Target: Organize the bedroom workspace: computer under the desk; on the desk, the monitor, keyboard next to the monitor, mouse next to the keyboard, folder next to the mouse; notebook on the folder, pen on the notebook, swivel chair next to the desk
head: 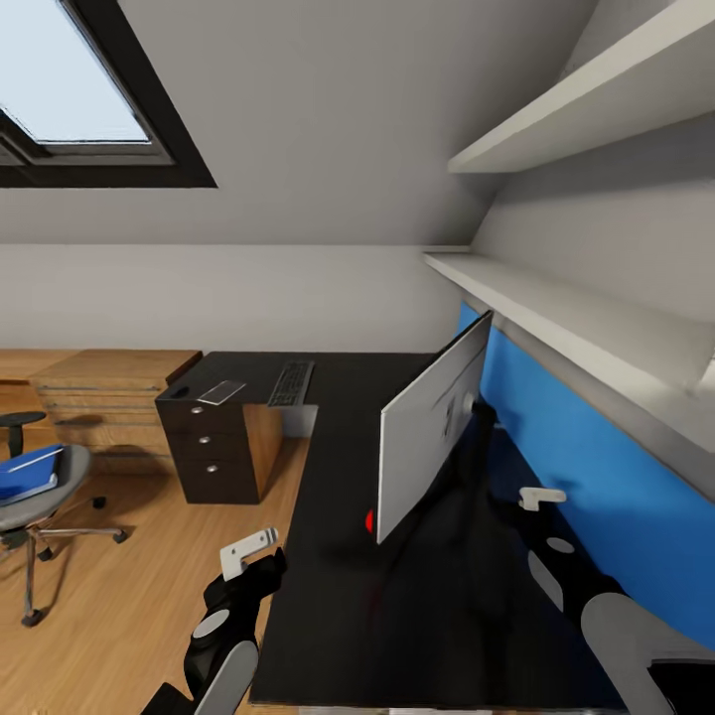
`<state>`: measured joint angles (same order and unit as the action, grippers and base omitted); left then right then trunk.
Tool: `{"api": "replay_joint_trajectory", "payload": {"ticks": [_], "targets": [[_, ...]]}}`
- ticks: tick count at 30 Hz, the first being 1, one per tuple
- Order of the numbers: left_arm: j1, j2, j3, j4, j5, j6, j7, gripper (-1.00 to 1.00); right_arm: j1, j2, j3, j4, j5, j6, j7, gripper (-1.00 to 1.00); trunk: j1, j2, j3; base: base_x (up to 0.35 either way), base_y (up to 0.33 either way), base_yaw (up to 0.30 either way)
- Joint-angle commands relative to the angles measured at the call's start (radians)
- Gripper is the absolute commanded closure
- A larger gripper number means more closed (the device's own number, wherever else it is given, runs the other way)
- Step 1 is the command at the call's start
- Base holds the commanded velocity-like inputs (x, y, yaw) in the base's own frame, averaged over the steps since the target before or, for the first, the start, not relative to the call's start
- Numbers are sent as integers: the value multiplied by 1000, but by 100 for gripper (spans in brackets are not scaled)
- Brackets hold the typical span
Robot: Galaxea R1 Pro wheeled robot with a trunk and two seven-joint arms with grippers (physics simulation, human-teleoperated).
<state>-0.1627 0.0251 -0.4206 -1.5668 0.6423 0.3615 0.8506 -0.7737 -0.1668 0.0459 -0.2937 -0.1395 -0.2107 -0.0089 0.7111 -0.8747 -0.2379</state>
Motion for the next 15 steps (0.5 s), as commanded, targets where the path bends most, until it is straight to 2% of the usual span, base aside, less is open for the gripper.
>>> {"api": "replay_joint_trajectory", "payload": {"ticks": [1, 6, 13, 15], "targets": [[-1, 1, -2, -1, 4, 4, 7, -100, -1, 0, 5, -1, -10, -1, -2, -100, 0, -1, -1, -337, 88, 0], [-1, 1, -1, -1, 5, 5, 7, -100, -1, -1, 2, -13, -14, 36, -4, -100, 0, -1, -1, -336, 106, 0], [-1, 1, 0, -1, 5, 5, 7, -100, 4, -2, -9, -169, -28, 231, -4, -100, 0, -1, -1, -293, 72, 0], [-1, 1, -1, -1, 4, 5, 7, -100, 25, -2, -10, -256, -42, 304, -5, -100, 0, -1, -1, -246, 20, 0]]}}
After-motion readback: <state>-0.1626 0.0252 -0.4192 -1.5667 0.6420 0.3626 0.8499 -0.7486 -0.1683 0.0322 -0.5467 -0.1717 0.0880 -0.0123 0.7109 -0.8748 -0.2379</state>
